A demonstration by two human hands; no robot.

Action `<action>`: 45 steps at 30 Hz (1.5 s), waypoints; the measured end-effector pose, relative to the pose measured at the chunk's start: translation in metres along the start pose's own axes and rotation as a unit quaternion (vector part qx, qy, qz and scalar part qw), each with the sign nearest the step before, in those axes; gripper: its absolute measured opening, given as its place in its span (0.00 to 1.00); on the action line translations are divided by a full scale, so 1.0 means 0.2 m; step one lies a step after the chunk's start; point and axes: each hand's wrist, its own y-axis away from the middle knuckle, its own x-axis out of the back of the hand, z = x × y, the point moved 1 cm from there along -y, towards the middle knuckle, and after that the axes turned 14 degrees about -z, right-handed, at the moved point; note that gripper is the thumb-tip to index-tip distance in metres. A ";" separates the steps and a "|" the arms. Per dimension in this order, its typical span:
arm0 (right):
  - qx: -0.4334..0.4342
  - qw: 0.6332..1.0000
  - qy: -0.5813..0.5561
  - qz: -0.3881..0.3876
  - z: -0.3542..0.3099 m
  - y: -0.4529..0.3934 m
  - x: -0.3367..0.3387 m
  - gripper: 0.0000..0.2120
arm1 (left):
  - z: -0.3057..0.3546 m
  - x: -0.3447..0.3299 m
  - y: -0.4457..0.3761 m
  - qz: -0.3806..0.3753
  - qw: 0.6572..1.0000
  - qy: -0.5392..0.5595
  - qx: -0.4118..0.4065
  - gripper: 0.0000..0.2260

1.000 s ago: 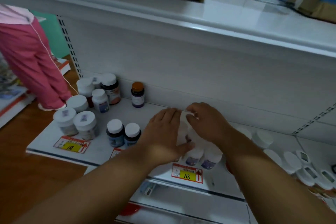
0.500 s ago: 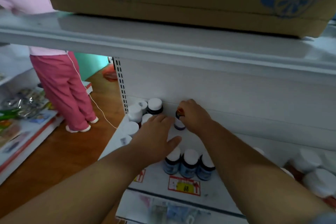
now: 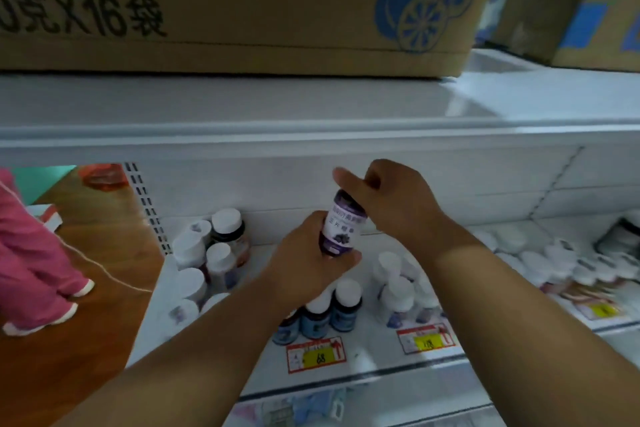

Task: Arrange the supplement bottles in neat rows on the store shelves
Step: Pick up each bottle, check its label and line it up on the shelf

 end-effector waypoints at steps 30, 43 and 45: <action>-0.169 0.954 -0.154 0.195 2.54 1.52 1.89 0.14 | 1.93 -2.75 -1.02 -0.253 0.937 0.106 -0.217 0.28; -0.137 0.973 -0.113 0.145 3.40 0.91 2.52 0.12 | 2.20 -3.24 -1.94 -0.104 0.970 0.026 -0.217 0.27; -0.113 0.978 -0.097 0.148 3.53 0.77 2.58 0.14 | 2.17 -3.30 -2.03 -0.048 0.979 -0.024 -0.198 0.31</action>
